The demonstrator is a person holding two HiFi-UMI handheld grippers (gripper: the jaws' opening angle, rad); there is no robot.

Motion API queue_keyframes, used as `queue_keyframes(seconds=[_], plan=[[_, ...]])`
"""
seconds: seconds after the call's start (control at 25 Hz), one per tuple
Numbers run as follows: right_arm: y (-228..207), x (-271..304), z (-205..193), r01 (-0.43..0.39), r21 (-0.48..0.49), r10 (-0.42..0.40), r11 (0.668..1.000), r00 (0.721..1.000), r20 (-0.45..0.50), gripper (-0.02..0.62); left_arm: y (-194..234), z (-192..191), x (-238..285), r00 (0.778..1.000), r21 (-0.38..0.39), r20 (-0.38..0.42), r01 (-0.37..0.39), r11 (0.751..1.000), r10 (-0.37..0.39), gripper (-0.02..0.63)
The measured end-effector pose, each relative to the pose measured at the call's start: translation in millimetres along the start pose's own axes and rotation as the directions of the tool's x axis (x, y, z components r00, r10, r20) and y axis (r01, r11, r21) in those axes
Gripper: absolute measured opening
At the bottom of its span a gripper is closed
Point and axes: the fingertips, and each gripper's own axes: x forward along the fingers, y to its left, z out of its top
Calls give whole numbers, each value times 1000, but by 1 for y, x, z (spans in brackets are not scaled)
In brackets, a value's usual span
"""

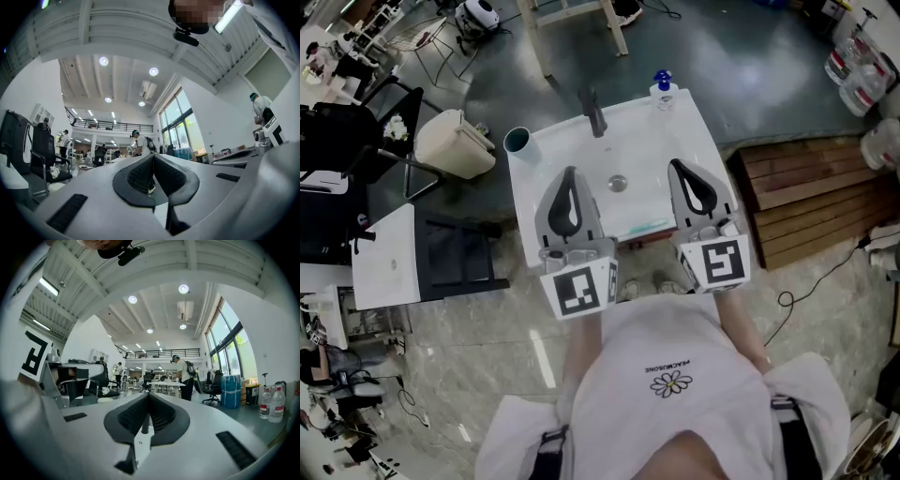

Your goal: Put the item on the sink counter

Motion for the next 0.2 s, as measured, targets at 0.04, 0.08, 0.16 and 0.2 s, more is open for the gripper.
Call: queue_keyframes(seconds=[0.04,0.08,0.16,0.2], plan=[[3,-1,-2,-10,11,10,1000,1000,-7,12,1,-1,-1,1000,5,-2,1,1000,-1,17],[5,-2,-4,-19,18,19,1000,1000,-10,12,1,-2,-2,1000,13,-4,2,1000,-1,17],[10,-3,-5,-40,15,40,999,999,-8,12,2,-3,-3,1000,11,-8,-2,1000,2,17],[13,-4,-5,-50,10,50,999,999,-4,12,2,-4,-4,1000,4,-10,-5,1000,5,17]])
